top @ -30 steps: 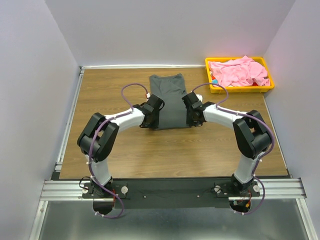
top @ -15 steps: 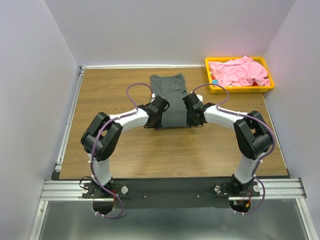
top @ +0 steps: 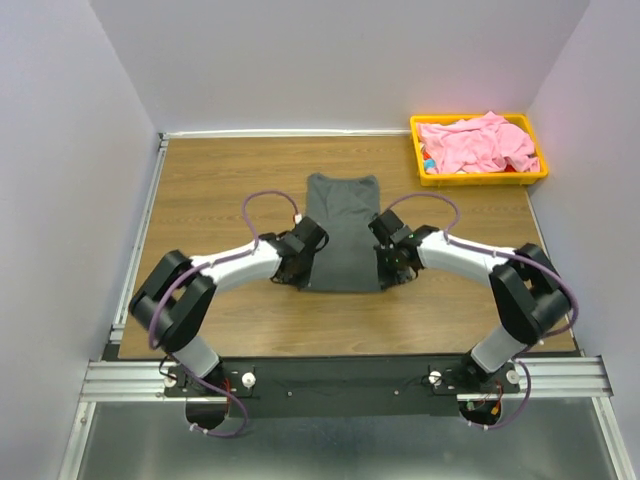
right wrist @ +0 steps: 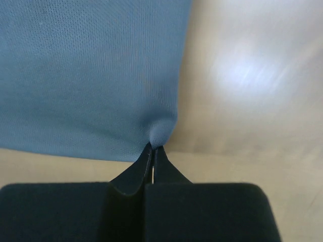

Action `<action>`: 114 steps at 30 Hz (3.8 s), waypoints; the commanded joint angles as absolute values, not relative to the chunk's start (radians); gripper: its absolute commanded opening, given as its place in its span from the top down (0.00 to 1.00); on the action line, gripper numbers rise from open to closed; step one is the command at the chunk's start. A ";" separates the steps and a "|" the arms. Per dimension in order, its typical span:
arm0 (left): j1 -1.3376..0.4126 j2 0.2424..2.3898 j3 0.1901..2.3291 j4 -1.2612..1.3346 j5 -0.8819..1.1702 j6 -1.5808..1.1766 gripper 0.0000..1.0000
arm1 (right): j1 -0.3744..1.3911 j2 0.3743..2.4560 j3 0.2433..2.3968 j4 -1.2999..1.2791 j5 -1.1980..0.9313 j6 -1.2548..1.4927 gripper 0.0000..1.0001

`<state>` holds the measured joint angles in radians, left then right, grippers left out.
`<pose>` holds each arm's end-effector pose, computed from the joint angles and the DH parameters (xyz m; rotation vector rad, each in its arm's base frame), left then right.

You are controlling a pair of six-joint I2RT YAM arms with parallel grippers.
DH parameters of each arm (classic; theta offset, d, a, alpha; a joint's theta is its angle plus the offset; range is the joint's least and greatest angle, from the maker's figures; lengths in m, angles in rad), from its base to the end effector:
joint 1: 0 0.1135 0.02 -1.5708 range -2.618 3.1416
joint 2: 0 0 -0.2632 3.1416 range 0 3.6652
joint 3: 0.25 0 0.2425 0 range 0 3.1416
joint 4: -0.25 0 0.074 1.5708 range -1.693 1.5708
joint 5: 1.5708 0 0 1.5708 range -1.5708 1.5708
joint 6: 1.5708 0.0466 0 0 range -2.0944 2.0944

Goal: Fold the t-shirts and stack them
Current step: Fold the tshirt

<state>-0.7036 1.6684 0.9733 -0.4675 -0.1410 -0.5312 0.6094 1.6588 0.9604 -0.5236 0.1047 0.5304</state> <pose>0.2423 -0.1970 0.1608 0.1948 2.7168 -0.1695 0.2511 0.1693 0.1575 -0.0844 2.7875 0.1421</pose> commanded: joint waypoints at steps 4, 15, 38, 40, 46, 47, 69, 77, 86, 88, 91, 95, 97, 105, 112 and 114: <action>-0.804 1.378 0.825 -0.791 -0.005 -0.571 1.00 | 0.695 1.435 0.844 -0.998 -0.101 0.568 0.99; -0.689 1.388 1.120 -0.839 0.031 -0.456 1.00 | 0.637 1.561 1.400 -1.264 0.130 0.436 0.99; -0.543 1.623 1.405 -0.700 0.098 -0.325 1.00 | 0.462 1.784 1.747 -1.226 0.046 0.322 0.99; -0.534 1.647 1.419 -0.675 0.106 -0.328 1.00 | 0.442 1.799 1.753 -1.200 0.051 0.322 0.99; -0.532 1.646 1.425 -0.669 0.129 -0.314 1.00 | 0.431 1.803 1.741 -1.186 -0.029 0.316 0.99; -0.532 1.631 1.390 -0.667 0.130 -0.311 1.00 | 0.431 1.792 1.721 -1.178 -0.047 0.313 0.99; -0.807 1.020 0.764 -0.796 0.420 -0.514 1.00 | 0.569 1.292 0.897 -1.262 -0.624 0.336 0.99; -0.712 1.173 0.989 -0.779 0.357 -0.355 1.00 | 0.520 1.471 1.337 -1.287 -0.376 0.345 0.99; -0.503 1.512 1.215 -0.597 0.348 -0.252 1.00 | 0.301 1.653 1.445 -1.192 -0.328 0.288 0.99; -0.489 1.612 1.255 -0.565 0.373 -0.236 1.00 | 0.272 1.699 1.448 -1.157 -0.340 0.290 0.99; -0.489 1.736 1.331 -0.536 0.380 -0.219 1.00 | 0.236 1.749 1.441 -1.100 -0.333 0.294 0.99; -0.488 1.853 1.394 -0.517 0.374 -0.213 1.00 | 0.201 1.788 1.407 -1.039 -0.287 0.298 0.99; -0.488 1.890 1.443 -0.512 0.373 -0.212 1.00 | 0.189 1.793 1.388 -1.011 -0.279 0.298 0.99; -0.495 1.942 1.551 -0.480 0.411 -0.219 1.00 | 0.160 1.813 1.241 -0.882 -0.227 0.333 0.99; -0.500 2.002 1.526 -0.427 0.390 -0.225 1.00 | 0.153 1.809 1.181 -0.819 -0.150 0.377 0.99; -0.503 2.008 1.523 -0.414 0.387 -0.225 1.00 | 0.155 1.787 1.178 -0.812 -0.134 0.403 0.99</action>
